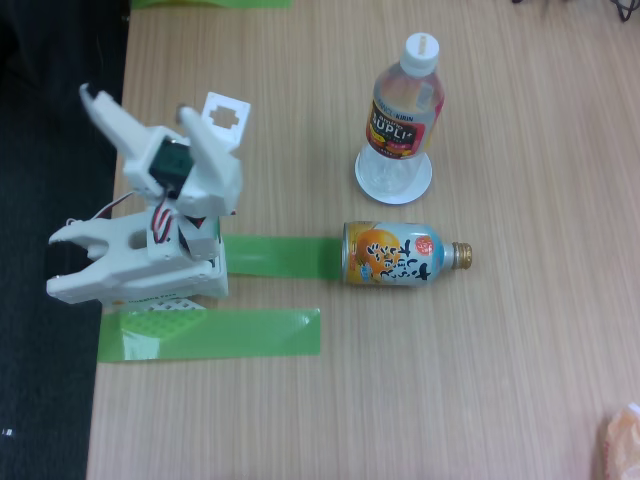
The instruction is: Pick up the plastic bottle and stand it up on the white place
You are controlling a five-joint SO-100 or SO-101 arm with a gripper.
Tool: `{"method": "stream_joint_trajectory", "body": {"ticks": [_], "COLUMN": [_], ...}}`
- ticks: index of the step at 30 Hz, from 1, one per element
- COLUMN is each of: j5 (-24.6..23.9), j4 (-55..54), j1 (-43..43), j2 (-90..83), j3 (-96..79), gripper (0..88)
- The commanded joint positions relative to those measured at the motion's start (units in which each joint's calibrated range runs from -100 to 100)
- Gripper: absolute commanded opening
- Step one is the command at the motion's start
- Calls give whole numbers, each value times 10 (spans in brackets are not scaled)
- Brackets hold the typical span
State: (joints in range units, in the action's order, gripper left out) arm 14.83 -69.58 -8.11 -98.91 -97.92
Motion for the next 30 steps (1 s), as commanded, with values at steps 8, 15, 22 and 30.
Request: {"method": "stream_joint_trajectory", "body": {"ticks": [8,15,22,30], "j5": [0,3,-1,3], "j4": [-161,-249,-298,-299], "j1": [1,1,0,1], "j2": [-2,-1,-2,-2], "j3": [-14,-14,-14,-14], "gripper": [120,10,10,10]}}
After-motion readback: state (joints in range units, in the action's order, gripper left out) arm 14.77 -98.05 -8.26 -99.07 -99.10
